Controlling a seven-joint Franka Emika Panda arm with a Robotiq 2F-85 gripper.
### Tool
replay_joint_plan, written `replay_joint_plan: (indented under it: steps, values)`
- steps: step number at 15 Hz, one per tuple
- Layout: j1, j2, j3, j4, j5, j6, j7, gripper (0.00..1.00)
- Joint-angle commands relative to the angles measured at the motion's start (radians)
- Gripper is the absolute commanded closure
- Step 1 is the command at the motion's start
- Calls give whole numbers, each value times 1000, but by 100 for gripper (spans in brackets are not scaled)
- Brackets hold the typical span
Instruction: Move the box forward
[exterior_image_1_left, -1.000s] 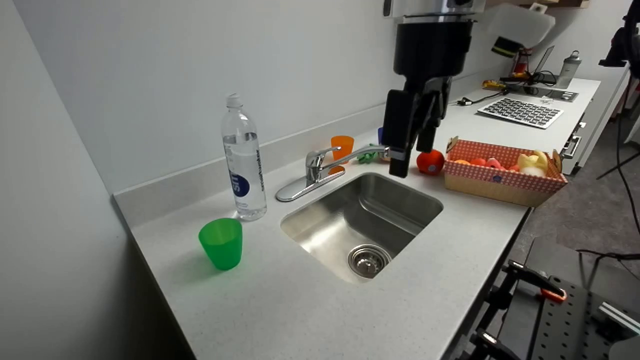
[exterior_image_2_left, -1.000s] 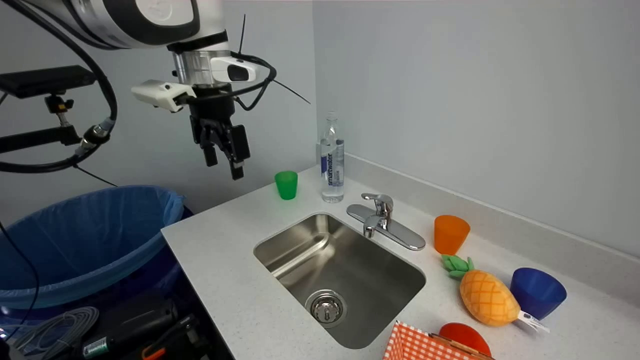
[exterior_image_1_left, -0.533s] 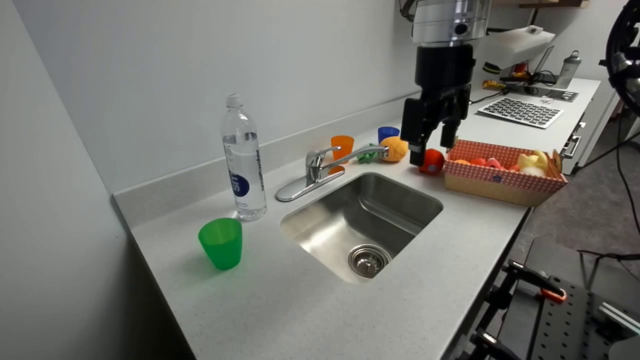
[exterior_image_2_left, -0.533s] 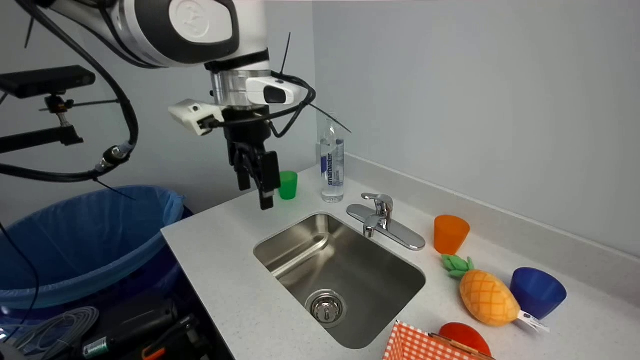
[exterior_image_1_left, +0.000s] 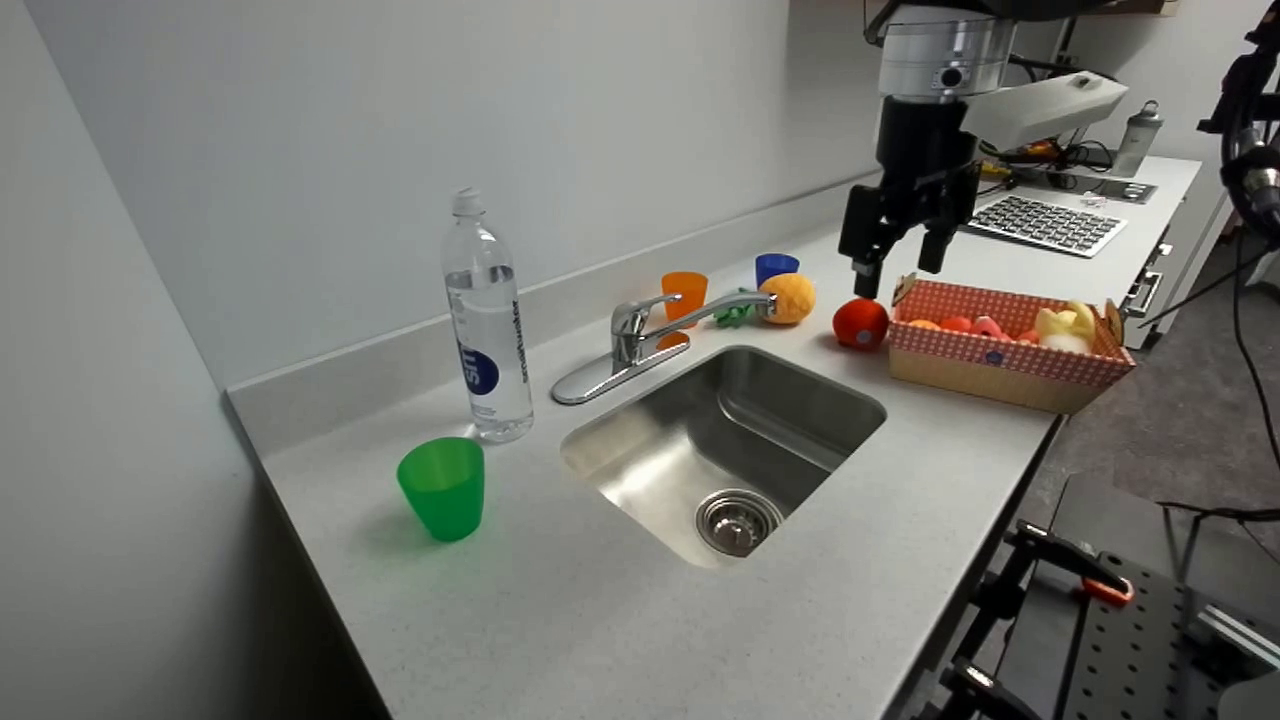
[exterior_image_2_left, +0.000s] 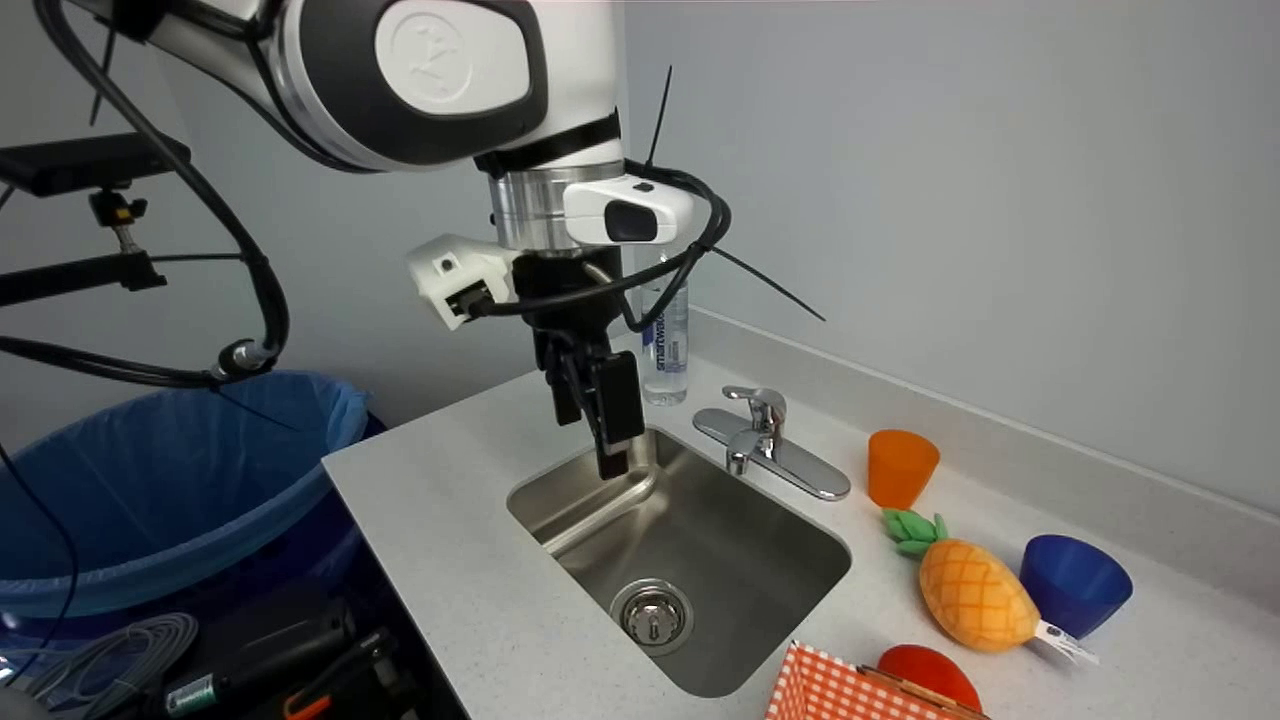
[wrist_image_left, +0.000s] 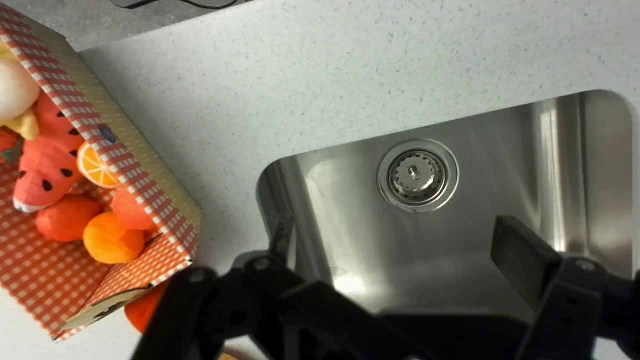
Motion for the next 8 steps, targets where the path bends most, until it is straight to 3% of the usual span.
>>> replay_joint_plan:
  steps: [1, 8]
  values:
    - [1, 0, -7, 1, -3, -1, 4, 0]
    - [1, 0, -5, 1, -4, 0, 11, 0]
